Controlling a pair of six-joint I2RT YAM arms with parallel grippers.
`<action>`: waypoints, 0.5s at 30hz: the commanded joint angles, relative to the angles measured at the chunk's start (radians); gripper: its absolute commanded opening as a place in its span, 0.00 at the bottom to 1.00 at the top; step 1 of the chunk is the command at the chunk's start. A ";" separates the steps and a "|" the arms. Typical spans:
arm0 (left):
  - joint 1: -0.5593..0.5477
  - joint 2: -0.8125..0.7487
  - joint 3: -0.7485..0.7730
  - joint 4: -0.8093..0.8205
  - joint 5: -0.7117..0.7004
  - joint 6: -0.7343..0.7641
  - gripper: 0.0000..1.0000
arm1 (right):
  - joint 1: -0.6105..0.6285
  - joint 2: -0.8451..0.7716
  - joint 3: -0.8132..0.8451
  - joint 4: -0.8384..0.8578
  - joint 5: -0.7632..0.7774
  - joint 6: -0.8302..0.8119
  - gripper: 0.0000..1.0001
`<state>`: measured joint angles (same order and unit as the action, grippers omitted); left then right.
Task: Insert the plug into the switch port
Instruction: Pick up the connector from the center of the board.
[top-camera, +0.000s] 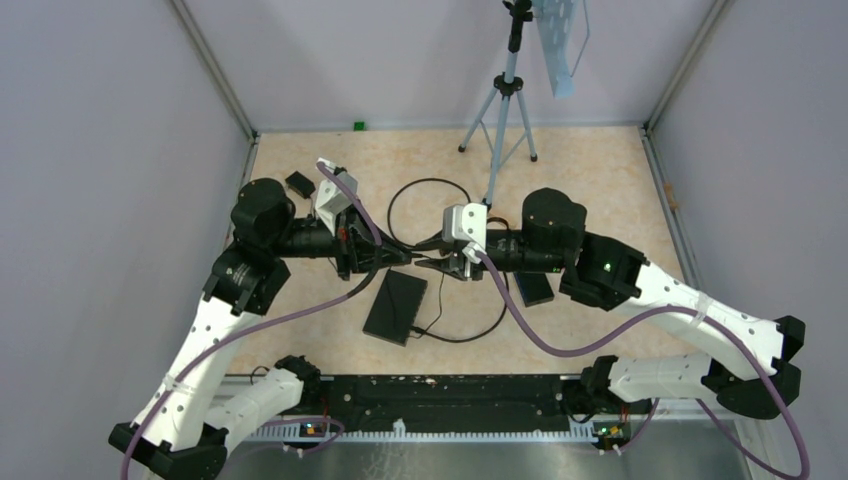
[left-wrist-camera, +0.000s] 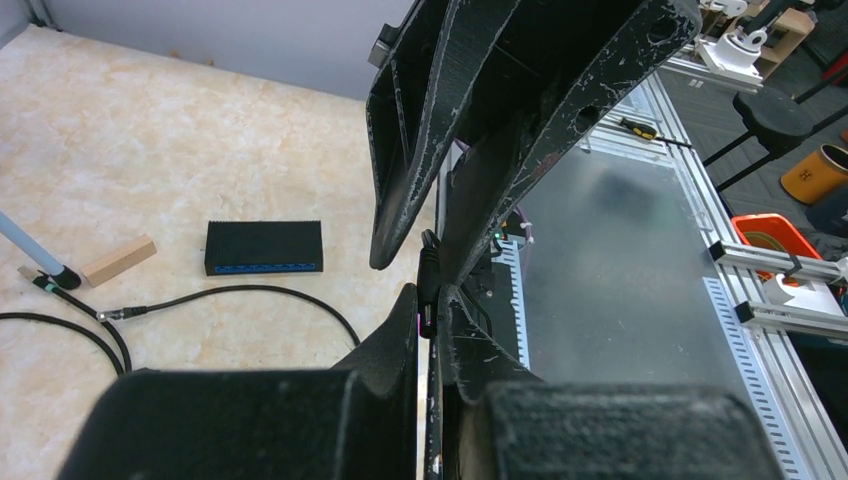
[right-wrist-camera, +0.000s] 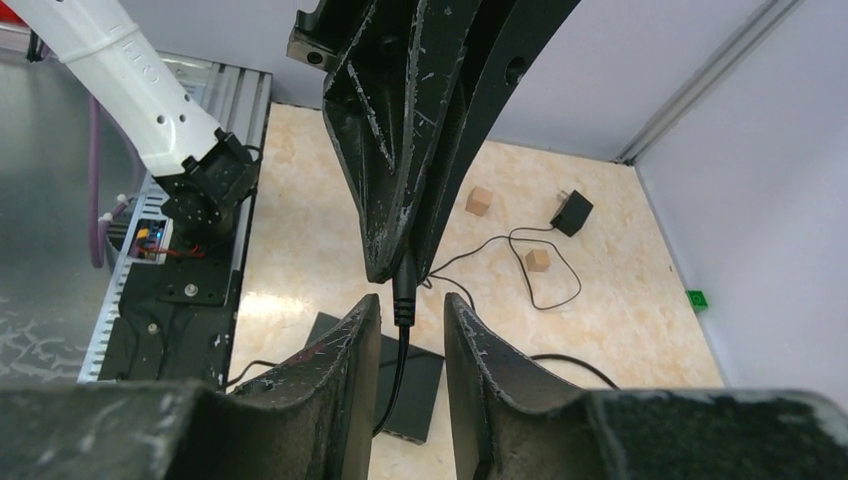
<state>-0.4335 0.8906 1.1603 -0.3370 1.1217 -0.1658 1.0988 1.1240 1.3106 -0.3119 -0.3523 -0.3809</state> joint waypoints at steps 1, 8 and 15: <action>-0.001 0.005 -0.004 0.041 0.029 -0.003 0.02 | 0.007 0.007 0.038 0.057 -0.002 0.013 0.30; -0.002 0.007 -0.004 0.039 0.030 -0.002 0.02 | 0.008 0.010 0.031 0.059 -0.007 0.014 0.21; -0.001 -0.002 -0.013 0.040 0.016 -0.001 0.12 | 0.007 0.007 0.028 0.054 0.005 0.014 0.00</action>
<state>-0.4335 0.8989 1.1549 -0.3359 1.1286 -0.1658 1.0992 1.1347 1.3106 -0.2996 -0.3561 -0.3725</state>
